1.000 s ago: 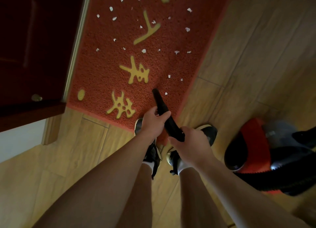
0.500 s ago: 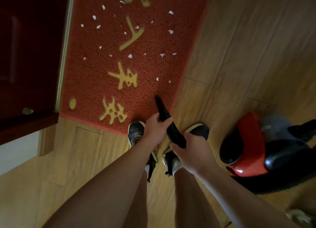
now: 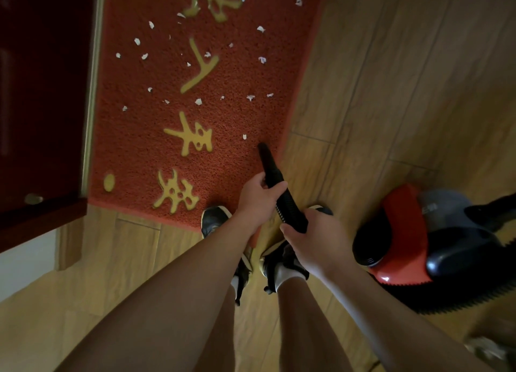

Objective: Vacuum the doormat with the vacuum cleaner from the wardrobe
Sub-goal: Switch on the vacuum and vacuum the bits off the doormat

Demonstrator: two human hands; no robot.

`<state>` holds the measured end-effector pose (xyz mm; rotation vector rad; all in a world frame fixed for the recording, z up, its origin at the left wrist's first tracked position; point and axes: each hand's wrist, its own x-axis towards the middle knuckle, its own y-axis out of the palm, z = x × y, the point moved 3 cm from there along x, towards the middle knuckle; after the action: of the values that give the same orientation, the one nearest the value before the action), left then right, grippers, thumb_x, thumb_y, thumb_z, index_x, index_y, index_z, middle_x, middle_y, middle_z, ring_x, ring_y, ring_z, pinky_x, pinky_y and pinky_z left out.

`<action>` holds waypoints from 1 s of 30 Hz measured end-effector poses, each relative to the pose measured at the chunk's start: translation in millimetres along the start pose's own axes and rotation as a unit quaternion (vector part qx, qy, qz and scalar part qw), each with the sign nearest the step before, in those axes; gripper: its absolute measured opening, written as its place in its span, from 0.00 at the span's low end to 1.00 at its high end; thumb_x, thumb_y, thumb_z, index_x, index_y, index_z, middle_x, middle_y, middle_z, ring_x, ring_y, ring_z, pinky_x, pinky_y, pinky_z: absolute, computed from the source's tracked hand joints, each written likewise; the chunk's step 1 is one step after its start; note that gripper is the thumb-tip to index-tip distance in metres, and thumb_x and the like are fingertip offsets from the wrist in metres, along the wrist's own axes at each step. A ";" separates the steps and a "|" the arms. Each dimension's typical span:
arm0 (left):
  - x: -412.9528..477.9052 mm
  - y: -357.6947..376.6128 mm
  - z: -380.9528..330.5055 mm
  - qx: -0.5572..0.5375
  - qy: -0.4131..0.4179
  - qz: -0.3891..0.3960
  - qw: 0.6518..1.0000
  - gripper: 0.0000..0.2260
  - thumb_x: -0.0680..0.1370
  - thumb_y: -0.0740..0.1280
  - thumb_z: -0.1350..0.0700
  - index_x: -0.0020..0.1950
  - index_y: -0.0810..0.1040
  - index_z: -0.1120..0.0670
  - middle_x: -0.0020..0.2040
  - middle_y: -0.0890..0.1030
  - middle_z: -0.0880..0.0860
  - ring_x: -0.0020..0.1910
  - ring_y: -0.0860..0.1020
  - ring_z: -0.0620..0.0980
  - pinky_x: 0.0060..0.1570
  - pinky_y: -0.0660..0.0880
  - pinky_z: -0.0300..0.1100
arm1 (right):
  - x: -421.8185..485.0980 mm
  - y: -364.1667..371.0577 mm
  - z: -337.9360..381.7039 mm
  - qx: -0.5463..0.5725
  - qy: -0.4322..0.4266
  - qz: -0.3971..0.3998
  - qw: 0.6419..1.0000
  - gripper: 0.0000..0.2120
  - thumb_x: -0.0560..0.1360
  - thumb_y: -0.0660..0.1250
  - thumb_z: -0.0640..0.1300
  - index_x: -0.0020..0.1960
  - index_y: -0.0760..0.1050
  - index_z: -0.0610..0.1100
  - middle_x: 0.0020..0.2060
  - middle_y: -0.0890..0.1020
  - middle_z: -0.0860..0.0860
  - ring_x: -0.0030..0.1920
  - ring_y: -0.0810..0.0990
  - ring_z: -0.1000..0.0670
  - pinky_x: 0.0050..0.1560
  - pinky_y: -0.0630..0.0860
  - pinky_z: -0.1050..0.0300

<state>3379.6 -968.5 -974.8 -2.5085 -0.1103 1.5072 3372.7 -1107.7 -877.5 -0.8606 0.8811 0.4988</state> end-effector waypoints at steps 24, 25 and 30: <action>24.7 -48.2 -13.6 0.021 0.024 -0.018 0.999 0.18 0.79 0.71 0.47 0.67 0.79 0.53 0.59 0.81 0.50 0.57 0.80 0.51 0.51 0.73 0.43 | 19.1 13.6 45.5 -0.009 -0.023 -0.008 1.000 0.14 0.77 0.67 0.57 0.39 0.71 0.49 0.27 0.76 0.53 0.23 0.71 0.53 0.24 0.67 0.57; 26.3 -50.2 -15.4 0.024 0.025 -0.014 0.999 0.19 0.79 0.71 0.47 0.67 0.79 0.52 0.60 0.81 0.50 0.57 0.80 0.51 0.53 0.75 0.45 | 19.6 13.9 47.8 -0.006 -0.021 -0.011 1.000 0.14 0.77 0.67 0.57 0.39 0.71 0.49 0.27 0.76 0.53 0.23 0.71 0.53 0.24 0.67 0.57; 34.7 -56.9 -32.6 0.026 0.040 0.010 0.999 0.20 0.79 0.70 0.47 0.70 0.77 0.53 0.63 0.80 0.51 0.59 0.79 0.52 0.60 0.76 0.50 | 24.1 10.2 60.3 0.007 -0.007 -0.036 0.999 0.13 0.77 0.67 0.57 0.41 0.73 0.49 0.28 0.76 0.53 0.24 0.71 0.54 0.25 0.65 0.58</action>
<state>3427.2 -911.8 -977.5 -2.5322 -0.0329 1.3954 3406.8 -1051.6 -881.1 -0.8726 0.8362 0.4352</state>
